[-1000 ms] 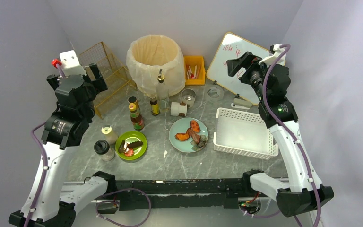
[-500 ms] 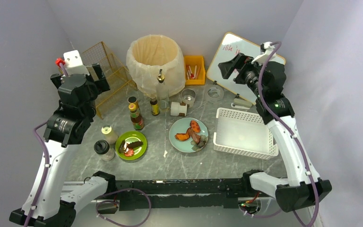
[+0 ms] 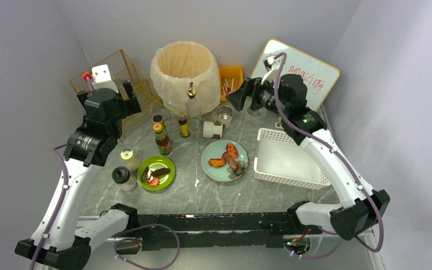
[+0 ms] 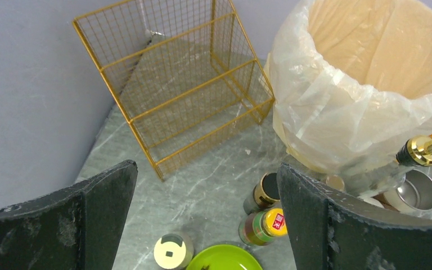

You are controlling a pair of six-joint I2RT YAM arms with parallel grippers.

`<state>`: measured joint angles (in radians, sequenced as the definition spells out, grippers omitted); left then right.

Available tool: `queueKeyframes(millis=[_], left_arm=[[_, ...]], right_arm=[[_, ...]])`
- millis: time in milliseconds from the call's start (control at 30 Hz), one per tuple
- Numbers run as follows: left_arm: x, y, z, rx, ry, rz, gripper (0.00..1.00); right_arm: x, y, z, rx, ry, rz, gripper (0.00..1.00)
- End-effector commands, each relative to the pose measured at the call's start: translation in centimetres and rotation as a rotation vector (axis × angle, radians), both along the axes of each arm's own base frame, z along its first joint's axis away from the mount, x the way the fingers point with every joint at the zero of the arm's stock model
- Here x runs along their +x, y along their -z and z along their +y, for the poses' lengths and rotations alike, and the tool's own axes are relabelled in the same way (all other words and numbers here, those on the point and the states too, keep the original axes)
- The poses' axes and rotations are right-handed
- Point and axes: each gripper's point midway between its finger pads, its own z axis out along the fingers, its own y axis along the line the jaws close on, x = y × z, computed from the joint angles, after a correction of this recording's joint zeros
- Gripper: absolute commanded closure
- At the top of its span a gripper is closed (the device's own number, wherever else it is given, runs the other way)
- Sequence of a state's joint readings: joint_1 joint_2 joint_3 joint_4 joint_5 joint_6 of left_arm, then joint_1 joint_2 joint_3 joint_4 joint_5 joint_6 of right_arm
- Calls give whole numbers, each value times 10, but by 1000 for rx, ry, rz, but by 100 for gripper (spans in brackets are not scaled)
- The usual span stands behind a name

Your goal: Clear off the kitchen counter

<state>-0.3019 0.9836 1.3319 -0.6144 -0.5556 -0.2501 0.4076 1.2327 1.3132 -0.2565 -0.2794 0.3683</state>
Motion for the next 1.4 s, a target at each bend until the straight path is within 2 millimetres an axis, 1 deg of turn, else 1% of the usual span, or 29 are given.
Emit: queueKeyframes(millis=[0,200,300,433,567,667,833,933,1167,1367], left_arm=[[3,15,-11,-52,35,23,0],[3,47,-17,-67,49,88,0],[3,57,-18,-71,52,105,0],[5,63,-22,-84,71,104,0],[8,64,-24,-86,75,102,0],[11,65,-24,-77,74,111,0],[13,64,-24,-69,77,109,0],[15,65,-24,-62,75,108,0],[19,67,-24,-56,70,113,0],[24,68,-27,-63,75,105,0]], right_arm=[[-6,-7,22,-19,-75,-82,2],[2,24,47,-73,-108,-78,2],[10,42,63,-99,-120,-70,2],[20,62,84,-115,-134,-75,2],[30,75,109,-122,-165,-95,2],[40,89,125,-158,-166,-106,2],[60,111,140,-199,-142,-145,2],[66,119,145,-201,-135,-170,2],[70,137,158,-146,-144,-194,2],[81,153,165,-123,-116,-180,8]])
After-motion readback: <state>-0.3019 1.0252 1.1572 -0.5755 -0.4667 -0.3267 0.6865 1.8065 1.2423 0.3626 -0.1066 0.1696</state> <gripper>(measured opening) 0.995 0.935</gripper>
